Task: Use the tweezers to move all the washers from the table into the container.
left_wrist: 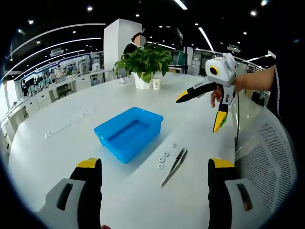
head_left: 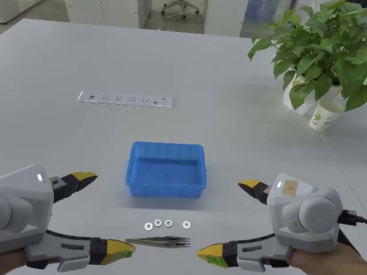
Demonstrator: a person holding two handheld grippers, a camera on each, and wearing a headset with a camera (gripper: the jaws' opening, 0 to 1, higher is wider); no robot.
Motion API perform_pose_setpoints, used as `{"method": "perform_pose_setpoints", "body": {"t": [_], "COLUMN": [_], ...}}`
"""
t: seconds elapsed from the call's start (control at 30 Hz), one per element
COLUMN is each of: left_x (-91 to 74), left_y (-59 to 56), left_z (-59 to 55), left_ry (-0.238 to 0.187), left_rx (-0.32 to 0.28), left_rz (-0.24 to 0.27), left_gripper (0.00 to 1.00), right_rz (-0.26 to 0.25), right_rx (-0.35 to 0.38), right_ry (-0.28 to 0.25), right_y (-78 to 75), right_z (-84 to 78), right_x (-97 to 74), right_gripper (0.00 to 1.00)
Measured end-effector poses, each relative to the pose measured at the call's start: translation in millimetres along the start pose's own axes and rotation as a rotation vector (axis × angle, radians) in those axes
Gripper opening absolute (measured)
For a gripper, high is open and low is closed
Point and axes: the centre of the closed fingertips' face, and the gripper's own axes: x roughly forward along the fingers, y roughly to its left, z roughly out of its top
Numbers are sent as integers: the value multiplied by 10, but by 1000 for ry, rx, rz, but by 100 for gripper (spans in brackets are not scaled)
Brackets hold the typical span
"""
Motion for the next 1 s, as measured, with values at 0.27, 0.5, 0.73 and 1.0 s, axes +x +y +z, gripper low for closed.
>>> {"method": "perform_pose_setpoints", "body": {"t": [0.27, 0.5, 0.73, 1.0], "left_x": [-9, -16, -17, -28], "left_y": [19, 17, 30, 47], "left_z": [22, 27, 29, 20], "left_ry": [-10, -10, -9, -2], "left_rx": [0, 7, 12, 16], "left_rz": [5, 5, 5, 8], "left_gripper": [99, 99, 99, 98], "right_rz": [0, -3, -6, -7], "right_rx": [2, 4, 3, 0], "right_ry": [-3, -7, -10, -8], "right_y": [-9, -21, -32, -47], "right_z": [8, 13, 25, 17], "right_x": [-1, 0, -2, 1], "right_gripper": [99, 99, 99, 99]}}
